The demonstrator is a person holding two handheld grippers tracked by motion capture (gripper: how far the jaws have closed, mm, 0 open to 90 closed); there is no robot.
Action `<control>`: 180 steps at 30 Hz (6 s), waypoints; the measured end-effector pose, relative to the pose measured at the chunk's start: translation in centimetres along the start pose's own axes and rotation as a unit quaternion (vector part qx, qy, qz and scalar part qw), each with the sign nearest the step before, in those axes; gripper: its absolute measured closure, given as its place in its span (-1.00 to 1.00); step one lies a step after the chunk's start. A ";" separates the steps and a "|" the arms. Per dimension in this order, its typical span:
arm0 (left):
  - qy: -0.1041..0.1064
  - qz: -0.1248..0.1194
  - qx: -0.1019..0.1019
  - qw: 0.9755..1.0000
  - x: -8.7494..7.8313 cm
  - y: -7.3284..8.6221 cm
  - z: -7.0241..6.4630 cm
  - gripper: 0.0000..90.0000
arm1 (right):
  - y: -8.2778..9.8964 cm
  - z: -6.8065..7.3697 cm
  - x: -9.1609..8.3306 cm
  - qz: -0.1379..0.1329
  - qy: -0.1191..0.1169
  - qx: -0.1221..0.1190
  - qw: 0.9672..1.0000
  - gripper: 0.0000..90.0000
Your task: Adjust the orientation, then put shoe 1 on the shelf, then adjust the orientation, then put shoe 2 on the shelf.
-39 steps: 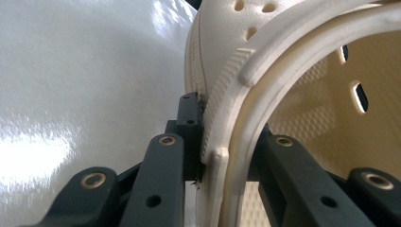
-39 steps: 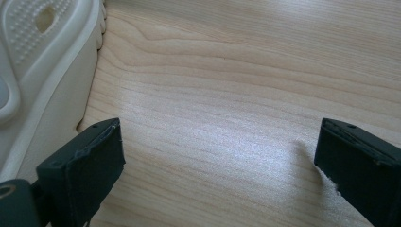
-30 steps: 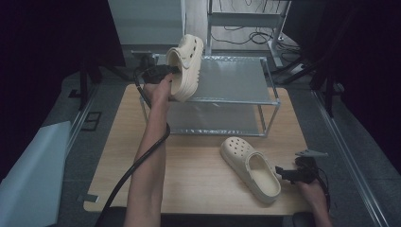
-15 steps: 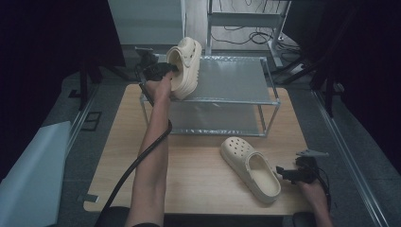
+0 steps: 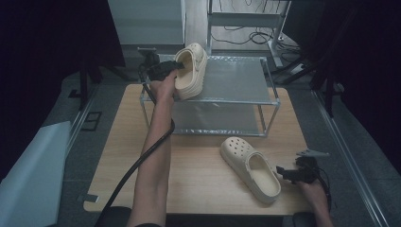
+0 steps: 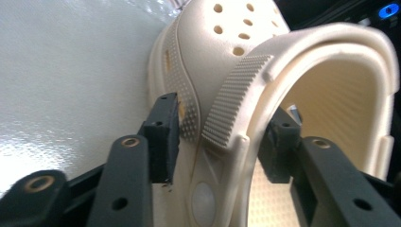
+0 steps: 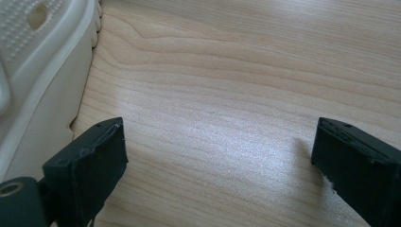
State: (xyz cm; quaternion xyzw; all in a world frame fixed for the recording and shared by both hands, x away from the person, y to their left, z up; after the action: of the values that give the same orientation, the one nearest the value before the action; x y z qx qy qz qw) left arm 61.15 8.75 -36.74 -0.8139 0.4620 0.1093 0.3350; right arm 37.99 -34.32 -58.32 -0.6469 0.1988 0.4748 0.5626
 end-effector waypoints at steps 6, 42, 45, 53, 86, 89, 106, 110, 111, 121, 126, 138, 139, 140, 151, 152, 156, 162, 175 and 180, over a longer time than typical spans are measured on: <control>0.003 0.016 0.013 1.000 0.5 0.5 -0.4 -0.03 | 0.0 0.1 0.1 0.002 0.000 -0.003 1.000 -0.91; 0.010 0.059 0.136 0.989 -2.8 3.0 -2.0 -0.68 | -0.1 0.3 0.0 0.001 0.000 -0.008 1.000 -0.89; 0.016 0.057 0.137 0.989 -3.4 3.3 -1.9 -0.70 | 0.0 0.3 0.0 0.001 0.000 -0.008 1.000 -0.89; 0.012 0.075 0.172 0.982 -4.2 5.0 -1.9 -0.96 | 0.0 0.3 0.1 0.003 0.000 -0.009 1.000 -0.89; 0.020 0.117 0.288 0.950 -6.0 15.3 -2.0 -1.00 | 0.0 0.4 0.0 0.001 0.003 -0.013 1.000 -0.89; 0.019 0.121 0.294 0.948 -5.8 16.5 -1.5 -1.00 | 0.0 0.3 -0.1 0.000 0.002 -0.011 1.000 -0.89; -0.007 0.125 0.334 0.934 -5.2 22.6 3.6 -0.99 | 0.0 0.3 -0.2 -0.002 0.013 -0.019 1.000 -0.89; -0.021 0.125 0.342 0.931 -5.1 23.9 4.7 -0.99 | -0.1 0.3 -0.2 -0.003 0.013 -0.019 1.000 -0.89; -0.028 0.127 0.345 0.929 -5.0 24.3 5.1 -0.99 | -0.1 0.4 -0.2 -0.003 0.013 -0.019 1.000 -0.89; -0.096 0.121 0.374 0.914 -4.1 26.8 8.6 -1.00 | 0.0 0.7 -0.1 -0.001 0.007 -0.024 1.000 -0.88; -0.114 0.125 0.391 0.905 -3.3 28.1 9.7 -1.00 | 0.1 1.0 0.0 0.004 0.004 -0.031 1.000 -0.87; -0.110 0.119 0.396 0.904 -3.0 28.9 10.6 -1.00 | 0.0 2.6 0.1 0.011 -0.011 -0.055 0.998 -0.82; -0.110 0.119 0.397 0.904 -3.0 28.9 10.7 -1.00 | 0.0 2.7 0.1 0.011 -0.010 -0.056 0.998 -0.82; -0.108 0.118 0.396 0.904 -3.0 28.9 10.7 -1.00 | 0.0 2.8 0.1 0.012 -0.010 -0.056 0.998 -0.82; -0.103 0.113 0.393 0.907 -3.2 28.9 10.7 -1.00 | 0.3 5.1 0.4 0.030 -0.021 -0.087 0.996 -0.82; -0.104 0.112 0.394 0.906 -3.3 28.8 10.8 -1.00 | 0.3 5.5 0.5 0.033 -0.024 -0.091 0.995 -0.82; -0.098 0.111 0.391 0.908 -3.3 28.8 10.7 -1.00 | 0.4 6.6 0.6 0.039 -0.030 -0.106 0.993 -0.83; -0.100 0.116 0.392 0.907 -3.3 28.9 10.8 -1.00 | 0.3 6.3 -0.1 0.030 -0.032 -0.093 0.995 -0.85; -0.102 0.113 0.384 0.911 -3.8 28.5 11.2 -1.00 | 1.1 7.4 -3.9 -0.018 -0.070 -0.060 0.996 -0.87; -0.100 0.117 0.383 0.911 -3.7 28.5 11.3 -1.00 | 0.1 8.5 -4.8 -0.034 -0.077 -0.074 0.994 -0.90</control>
State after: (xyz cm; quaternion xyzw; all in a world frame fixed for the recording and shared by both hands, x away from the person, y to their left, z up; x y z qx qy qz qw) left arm 37.05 8.61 -56.12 -0.5479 0.5239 0.0431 0.6507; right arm 32.33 -27.86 -53.65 -0.6547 0.0968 0.5175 0.5424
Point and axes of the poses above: each handheld gripper's, and its own axes: x roughly forward along the jaws, y roughly out of its underside, z roughly to its left, the point moved 10 cm from there along x, roughly forward along the jaws, and after that the axes turned 10 degrees about z, right-handed, at the moved point
